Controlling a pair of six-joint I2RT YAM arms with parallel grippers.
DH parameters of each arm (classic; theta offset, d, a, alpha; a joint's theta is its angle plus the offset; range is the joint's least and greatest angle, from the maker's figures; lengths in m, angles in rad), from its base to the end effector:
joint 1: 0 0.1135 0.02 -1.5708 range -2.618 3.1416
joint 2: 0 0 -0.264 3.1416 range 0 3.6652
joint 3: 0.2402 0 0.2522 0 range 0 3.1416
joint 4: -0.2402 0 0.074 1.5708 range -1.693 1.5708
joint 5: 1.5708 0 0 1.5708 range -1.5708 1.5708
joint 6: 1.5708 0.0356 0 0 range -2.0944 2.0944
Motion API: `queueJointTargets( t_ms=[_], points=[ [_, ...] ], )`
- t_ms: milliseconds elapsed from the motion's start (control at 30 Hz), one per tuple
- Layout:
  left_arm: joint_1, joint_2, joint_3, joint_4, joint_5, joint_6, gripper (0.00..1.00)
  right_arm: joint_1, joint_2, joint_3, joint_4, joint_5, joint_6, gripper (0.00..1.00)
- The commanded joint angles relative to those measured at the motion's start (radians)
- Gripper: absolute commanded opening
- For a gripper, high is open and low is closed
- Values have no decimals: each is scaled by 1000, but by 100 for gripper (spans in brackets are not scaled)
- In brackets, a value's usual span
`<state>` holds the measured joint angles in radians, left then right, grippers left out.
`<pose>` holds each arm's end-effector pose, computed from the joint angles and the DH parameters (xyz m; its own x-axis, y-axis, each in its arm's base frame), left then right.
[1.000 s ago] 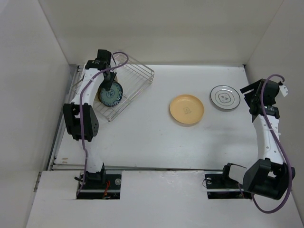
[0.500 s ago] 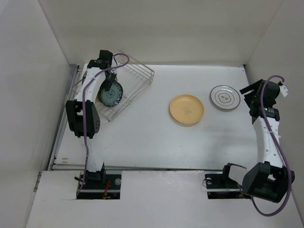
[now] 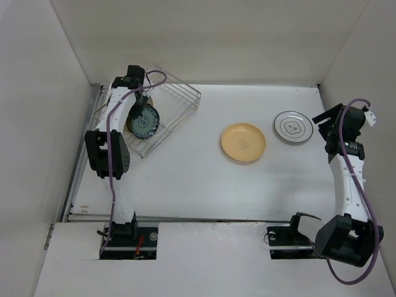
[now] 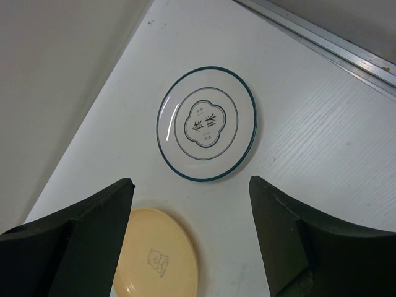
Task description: Unload the plates from the dish rack
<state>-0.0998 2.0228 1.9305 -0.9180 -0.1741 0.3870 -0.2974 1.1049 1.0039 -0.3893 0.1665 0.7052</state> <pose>0.4411 -0.0380 0.2958 -0.7780 0.4515 -0.4369 0.3241 0.8842 0.3365 0.2348 -0.0781 0.3330 -0.0649 0.6885 -0.7224 0.6183 0.5959 0.5124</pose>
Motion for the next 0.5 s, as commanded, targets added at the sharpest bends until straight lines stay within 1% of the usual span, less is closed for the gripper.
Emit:
queueJointTargets(
  t_ms=[0,100,233,300,433,467],
  points=[
    [0,5,50,-77,80,-36,0,7,-30,19,32,-2,-30,82],
    [0,-4,74,-108,100,-48,0,7,-30,29,23,-2,-41,82],
    [0,-68,114,-120,120,-71,0,7,-49,38,23,-25,-59,82],
    [0,-94,146,-120,131,-80,0,7,-59,38,50,-50,-84,82],
    [0,-153,168,-111,151,-89,0,30,-80,18,159,-250,-180,82],
    [-12,-171,168,-111,151,-89,0,41,-89,6,177,-348,-197,82]
  ],
)
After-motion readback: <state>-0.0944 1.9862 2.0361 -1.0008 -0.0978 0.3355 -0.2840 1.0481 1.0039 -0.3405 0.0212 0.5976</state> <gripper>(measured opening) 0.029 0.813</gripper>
